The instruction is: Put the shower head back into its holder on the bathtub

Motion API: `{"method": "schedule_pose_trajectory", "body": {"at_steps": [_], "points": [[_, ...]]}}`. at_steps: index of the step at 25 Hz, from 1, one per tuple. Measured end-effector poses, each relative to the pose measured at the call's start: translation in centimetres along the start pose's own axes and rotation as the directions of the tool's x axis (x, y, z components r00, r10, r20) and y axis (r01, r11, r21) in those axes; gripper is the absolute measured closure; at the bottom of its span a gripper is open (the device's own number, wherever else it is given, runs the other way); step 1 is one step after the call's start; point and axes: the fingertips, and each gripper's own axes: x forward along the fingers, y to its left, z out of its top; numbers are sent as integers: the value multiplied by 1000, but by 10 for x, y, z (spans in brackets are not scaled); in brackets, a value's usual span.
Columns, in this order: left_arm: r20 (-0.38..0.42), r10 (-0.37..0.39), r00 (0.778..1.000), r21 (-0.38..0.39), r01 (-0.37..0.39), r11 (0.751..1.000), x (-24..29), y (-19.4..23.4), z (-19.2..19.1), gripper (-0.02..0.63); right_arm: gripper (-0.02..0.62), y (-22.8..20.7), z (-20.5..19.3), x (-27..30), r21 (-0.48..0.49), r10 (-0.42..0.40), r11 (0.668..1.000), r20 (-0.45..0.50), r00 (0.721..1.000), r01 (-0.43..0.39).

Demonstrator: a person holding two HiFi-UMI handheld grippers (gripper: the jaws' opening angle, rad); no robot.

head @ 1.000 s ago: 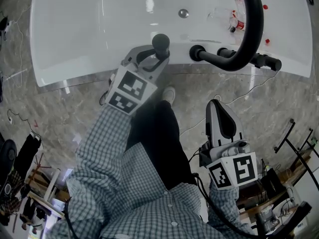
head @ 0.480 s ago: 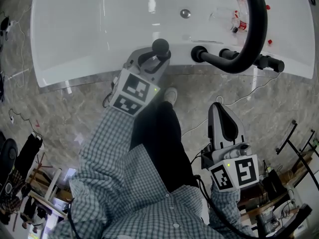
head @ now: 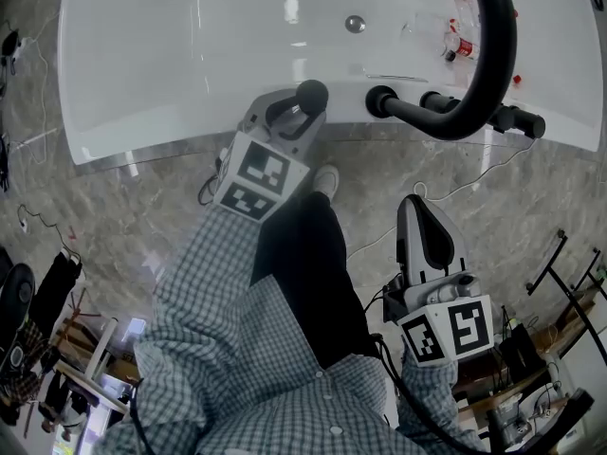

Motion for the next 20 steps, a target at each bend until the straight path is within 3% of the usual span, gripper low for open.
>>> {"method": "schedule_pose_trajectory", "body": {"at_steps": [6, 20], "points": [[6, -6, 1000, -27, 6, 1000, 1, -2, 0, 482, 575, 0, -1, 1, -5, 7, 1000, 0, 1000, -7], [-2, 8, 1000, -9, -8, 1000, -3, -8, -9, 482, 575, 8, -4, 0, -9, 14, 1000, 4, 1000, -14]]}}
